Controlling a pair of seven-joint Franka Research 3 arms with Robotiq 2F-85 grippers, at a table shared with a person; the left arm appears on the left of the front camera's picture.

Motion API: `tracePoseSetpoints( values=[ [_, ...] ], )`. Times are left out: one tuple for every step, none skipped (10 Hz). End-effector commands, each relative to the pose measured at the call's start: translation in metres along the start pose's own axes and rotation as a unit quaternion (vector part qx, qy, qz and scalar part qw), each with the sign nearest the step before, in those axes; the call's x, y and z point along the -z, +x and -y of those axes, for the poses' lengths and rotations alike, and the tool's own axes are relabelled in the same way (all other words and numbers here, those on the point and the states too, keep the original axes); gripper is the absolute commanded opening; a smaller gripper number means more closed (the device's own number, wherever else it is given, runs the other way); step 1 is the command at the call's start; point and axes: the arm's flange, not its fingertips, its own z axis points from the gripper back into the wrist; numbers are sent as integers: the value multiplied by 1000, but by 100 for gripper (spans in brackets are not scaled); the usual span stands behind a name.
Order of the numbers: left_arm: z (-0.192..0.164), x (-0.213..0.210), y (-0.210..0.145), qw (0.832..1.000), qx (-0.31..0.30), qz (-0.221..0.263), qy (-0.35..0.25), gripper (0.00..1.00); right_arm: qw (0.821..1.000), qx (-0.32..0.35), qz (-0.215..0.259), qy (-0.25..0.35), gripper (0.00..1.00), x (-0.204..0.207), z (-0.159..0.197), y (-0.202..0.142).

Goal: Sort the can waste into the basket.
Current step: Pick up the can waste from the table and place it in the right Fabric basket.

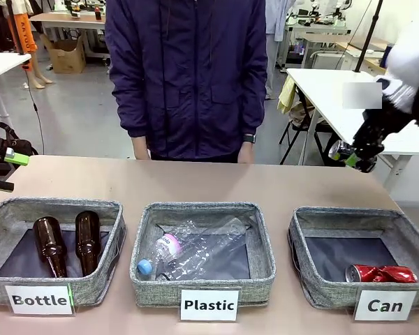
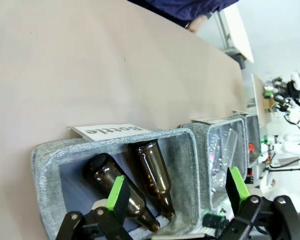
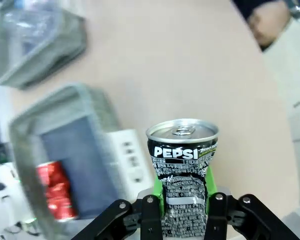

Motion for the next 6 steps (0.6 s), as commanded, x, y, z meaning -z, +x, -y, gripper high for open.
tracePoseSetpoints(
  values=[
    [-1,-2,-1,1000,0,-3,-1,100,997,4,12,74,0,-19,-55,-14],
    [-1,-2,-1,1000,0,-3,-1,100,991,-56,1,124,0,-19,-88,-15],
    [-1,-2,-1,1000,0,-3,-1,100,986,-82,-26,142,0,-9,-118,-18],
    [-1,-2,-1,1000,0,-3,-1,100,983,-96,-31,156,0,1,-138,-21],
    [-1,-2,-1,1000,0,-3,-1,100,981,-107,-31,156,0,7,-157,-24],
    [-1,-2,-1,1000,0,-3,-1,100,980,-116,-34,156,0,11,-173,-27]
  ],
)
